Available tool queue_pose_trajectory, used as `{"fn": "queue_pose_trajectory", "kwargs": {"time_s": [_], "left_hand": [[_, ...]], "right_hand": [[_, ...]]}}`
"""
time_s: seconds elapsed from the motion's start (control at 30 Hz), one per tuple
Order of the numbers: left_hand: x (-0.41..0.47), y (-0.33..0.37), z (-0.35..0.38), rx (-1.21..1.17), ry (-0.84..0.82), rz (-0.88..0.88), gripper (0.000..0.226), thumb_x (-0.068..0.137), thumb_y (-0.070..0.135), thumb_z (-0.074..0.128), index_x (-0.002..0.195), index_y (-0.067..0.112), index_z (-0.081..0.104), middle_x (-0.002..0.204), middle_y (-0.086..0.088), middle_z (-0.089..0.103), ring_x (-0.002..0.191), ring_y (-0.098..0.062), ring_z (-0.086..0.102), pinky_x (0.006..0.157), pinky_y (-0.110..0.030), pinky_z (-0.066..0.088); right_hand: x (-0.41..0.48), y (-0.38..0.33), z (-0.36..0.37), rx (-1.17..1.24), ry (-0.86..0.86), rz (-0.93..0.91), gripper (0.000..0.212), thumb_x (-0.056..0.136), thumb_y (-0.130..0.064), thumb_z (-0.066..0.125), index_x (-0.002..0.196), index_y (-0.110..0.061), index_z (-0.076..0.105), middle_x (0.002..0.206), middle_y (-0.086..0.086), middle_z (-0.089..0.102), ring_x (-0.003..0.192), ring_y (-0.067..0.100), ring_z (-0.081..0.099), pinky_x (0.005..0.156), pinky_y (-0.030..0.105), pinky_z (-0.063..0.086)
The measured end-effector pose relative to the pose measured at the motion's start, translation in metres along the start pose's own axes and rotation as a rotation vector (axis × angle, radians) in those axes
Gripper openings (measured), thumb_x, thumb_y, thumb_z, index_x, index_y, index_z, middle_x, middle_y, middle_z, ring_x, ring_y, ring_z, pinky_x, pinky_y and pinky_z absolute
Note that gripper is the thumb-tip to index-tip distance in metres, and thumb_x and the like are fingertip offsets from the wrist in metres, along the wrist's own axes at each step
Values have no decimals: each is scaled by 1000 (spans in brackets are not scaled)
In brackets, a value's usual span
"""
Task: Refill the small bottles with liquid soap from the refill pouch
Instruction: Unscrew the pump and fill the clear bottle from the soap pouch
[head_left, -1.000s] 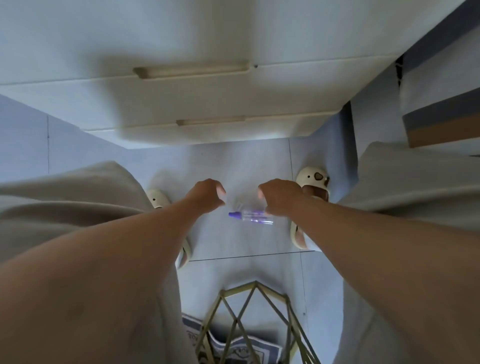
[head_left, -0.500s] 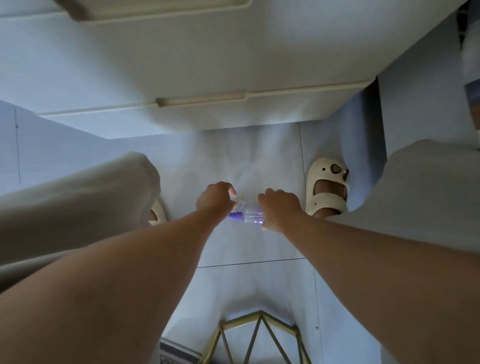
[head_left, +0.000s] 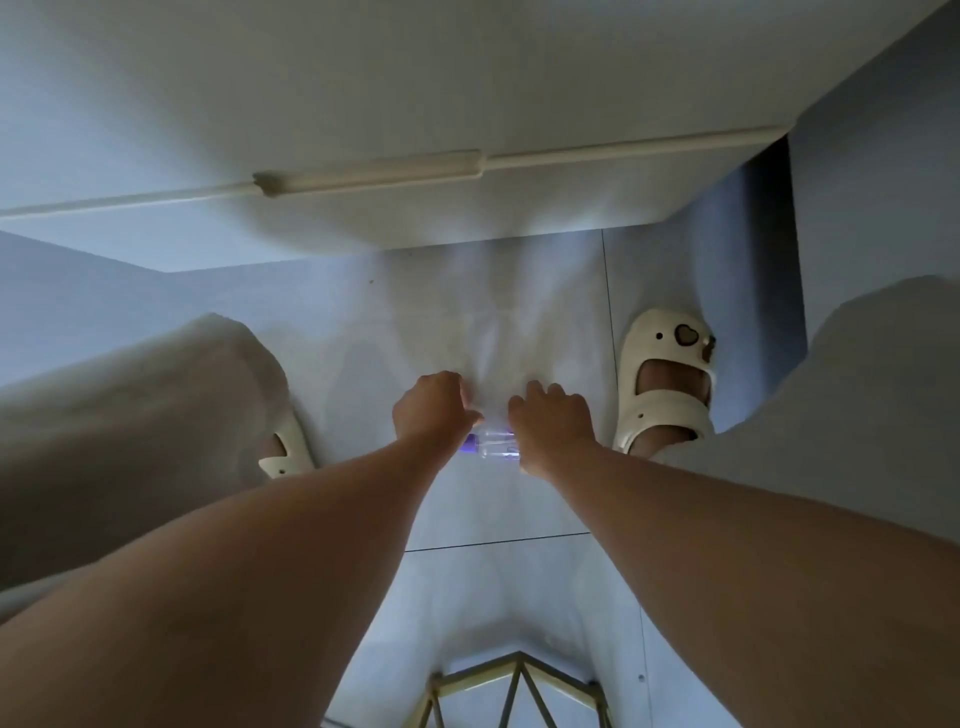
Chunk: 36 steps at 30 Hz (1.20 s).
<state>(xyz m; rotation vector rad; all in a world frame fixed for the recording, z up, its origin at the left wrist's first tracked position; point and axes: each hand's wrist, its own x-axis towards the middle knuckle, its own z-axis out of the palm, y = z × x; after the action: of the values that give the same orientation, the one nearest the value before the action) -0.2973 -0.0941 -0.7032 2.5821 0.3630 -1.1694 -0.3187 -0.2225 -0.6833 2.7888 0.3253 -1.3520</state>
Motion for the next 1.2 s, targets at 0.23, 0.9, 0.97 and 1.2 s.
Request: {"fn": "queue_pose_trajectory", "kwargs": {"time_s": [0.23,0.9,0.97,1.2], "left_hand": [[0,2,2,-17,22,3,21,74,22,61,95,17,64,98,-3,66,91,-26,63,72,-29,47],[-78,19,-125,-558,161,265,15,91,11,58,98,10,71,91,-5,69,69,-18,65,73,-30,54],[-91,21,-137,-624,141,288,15,93,10,55,97,8,69,86,-6,68,61,-13,63,70,-29,55],[-140,25,-176,-735,136,423,19,96,5,49,103,3,67,80,2,62,58,-11,59,61,-20,53]], "right_hand": [[3,4,-10,9,9,3,40,84,-20,64,122,-14,53,122,5,51,112,26,53,87,34,41],[-85,18,-113,71,254,56,35,85,-30,58,115,-17,45,106,3,61,97,25,62,68,29,38],[-97,18,-123,88,272,52,36,84,-29,58,115,-16,44,106,3,60,97,25,61,68,29,37],[-138,13,-157,53,324,51,34,83,-28,57,113,-16,43,101,2,59,88,23,60,64,29,38]]}}
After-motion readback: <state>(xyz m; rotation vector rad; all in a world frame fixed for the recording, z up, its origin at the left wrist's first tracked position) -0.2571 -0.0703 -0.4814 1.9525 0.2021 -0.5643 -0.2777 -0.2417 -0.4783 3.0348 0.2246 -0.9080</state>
